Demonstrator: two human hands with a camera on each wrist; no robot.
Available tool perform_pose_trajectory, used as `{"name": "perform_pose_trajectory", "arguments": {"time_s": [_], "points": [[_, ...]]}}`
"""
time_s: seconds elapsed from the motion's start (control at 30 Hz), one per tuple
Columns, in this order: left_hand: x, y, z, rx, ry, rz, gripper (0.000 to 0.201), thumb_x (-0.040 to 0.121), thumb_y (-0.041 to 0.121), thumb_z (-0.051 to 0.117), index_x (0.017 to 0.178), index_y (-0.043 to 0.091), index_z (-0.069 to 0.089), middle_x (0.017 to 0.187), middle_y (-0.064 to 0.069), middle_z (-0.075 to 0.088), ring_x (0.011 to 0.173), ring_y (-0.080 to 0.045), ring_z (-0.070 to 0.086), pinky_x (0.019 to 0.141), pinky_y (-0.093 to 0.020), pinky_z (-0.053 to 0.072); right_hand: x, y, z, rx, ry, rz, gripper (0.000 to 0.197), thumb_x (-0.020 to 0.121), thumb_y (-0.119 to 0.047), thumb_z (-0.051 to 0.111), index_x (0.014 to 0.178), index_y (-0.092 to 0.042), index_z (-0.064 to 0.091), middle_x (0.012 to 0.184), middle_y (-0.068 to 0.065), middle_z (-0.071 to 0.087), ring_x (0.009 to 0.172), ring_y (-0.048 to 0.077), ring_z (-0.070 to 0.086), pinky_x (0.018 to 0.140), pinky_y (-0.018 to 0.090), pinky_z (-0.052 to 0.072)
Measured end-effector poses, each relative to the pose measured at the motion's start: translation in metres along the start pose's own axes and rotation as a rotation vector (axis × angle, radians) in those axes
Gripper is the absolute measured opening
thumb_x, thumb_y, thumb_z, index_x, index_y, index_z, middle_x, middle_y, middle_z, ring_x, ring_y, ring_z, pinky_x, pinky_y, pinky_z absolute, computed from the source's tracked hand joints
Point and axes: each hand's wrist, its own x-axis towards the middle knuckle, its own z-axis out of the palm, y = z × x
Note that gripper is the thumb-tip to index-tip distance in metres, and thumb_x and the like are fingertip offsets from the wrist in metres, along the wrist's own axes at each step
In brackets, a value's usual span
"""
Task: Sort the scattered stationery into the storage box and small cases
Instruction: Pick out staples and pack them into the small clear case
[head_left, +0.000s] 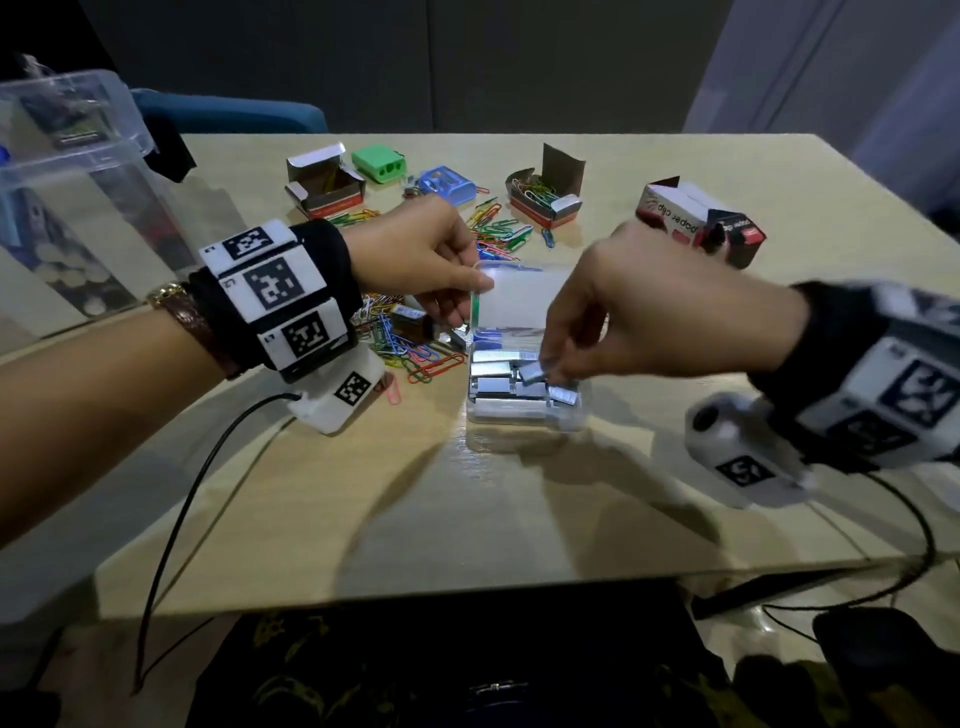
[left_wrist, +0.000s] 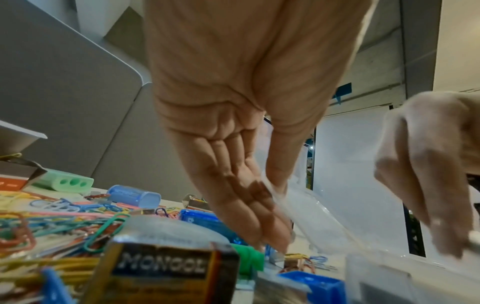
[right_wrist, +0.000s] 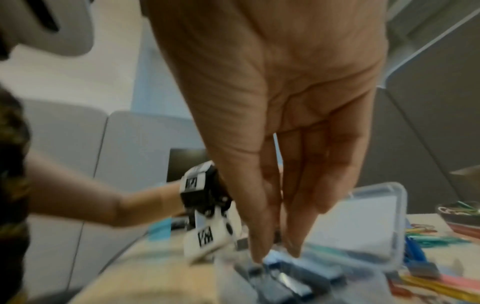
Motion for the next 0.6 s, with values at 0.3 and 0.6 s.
{"name": "perform_pose_trajectory", "arguments": {"time_s": [0.3, 0.6], "points": [[-0.001, 0.001, 0.002, -0.033, -0.015, -0.025, 0.017, 0.092, 0.015, 0.060, 0.082, 0.001, 0.062, 0.072, -0.014, 0.072, 0.062, -0.015, 0.071, 0.057, -0.023, 0.058, 0.010, -0.008, 0.022, -0.139, -0.030, 0.090, 0.008, 0.078, -0.027, 0.077, 0.074, -0.021, 0.072, 0.062, -0.013, 0.054, 0.064, 0.012, 0.052, 0.067, 0.030, 0.051], [-0.001, 0.002, 0.003, -0.085, -0.046, -0.061, 0.016, 0.092, 0.012, 0.058, 0.084, 0.000, 0.061, 0.066, -0.009, 0.071, 0.061, -0.015, 0.071, 0.056, -0.023, 0.058, 0.013, -0.006, 0.014, 0.051, -0.159, 0.078, 0.011, 0.073, -0.032, 0.084, 0.075, -0.024, 0.078, 0.060, -0.015, 0.064, 0.061, 0.002, 0.062, 0.071, 0.030, 0.054]]}}
